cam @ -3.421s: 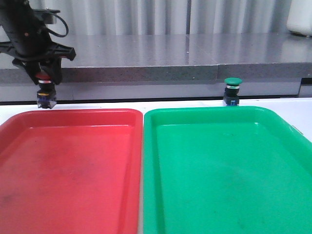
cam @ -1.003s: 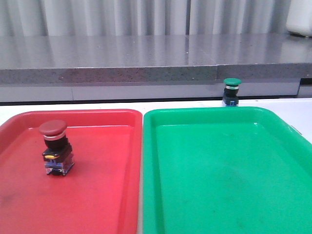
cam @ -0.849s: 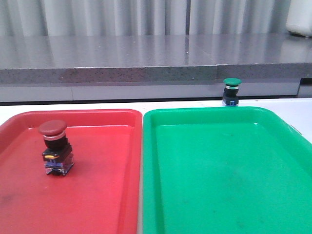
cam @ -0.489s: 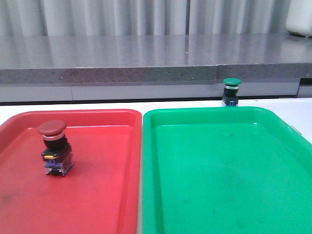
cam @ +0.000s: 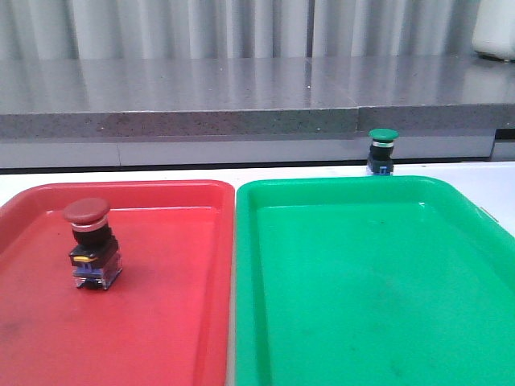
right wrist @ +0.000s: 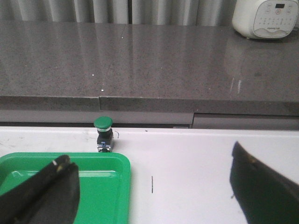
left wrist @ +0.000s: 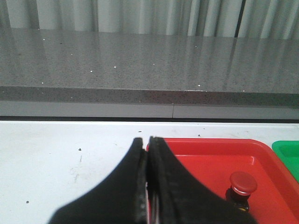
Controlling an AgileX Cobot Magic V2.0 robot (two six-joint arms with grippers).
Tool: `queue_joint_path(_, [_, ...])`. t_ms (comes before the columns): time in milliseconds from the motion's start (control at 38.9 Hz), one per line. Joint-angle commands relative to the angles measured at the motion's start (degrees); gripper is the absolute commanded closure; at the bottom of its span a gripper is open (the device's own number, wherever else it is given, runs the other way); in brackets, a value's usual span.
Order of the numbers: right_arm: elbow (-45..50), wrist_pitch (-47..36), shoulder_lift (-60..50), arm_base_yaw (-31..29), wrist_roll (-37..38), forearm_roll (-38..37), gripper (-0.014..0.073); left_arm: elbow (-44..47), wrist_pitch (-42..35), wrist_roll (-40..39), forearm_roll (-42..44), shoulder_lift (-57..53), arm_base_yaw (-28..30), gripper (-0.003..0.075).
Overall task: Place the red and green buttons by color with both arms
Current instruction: 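Open the left gripper and lift it away from the button, then reach the right gripper down to the green-capped button and grasp it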
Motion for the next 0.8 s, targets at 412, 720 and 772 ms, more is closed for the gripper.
queue_joint_path(412, [-28.2,-8.7,51.0,6.7,-0.2,0.7,-0.0071,-1.4,-4.6,-0.3,-0.5,-0.7,0.1,0.0740])
queue_joint_path(720, [-49.8,2.6,71.6,10.3,3.6,1.1,-0.0071,-1.4,-4.6,-0.3,-0.5,-0.7,0.1,0.0740])
queue_joint_path(772, [-52.6,4.2,74.1,10.3,4.4,1.1,-0.0071,-1.4,-4.6,-0.3,-0.5,-0.7,0.1,0.0740])
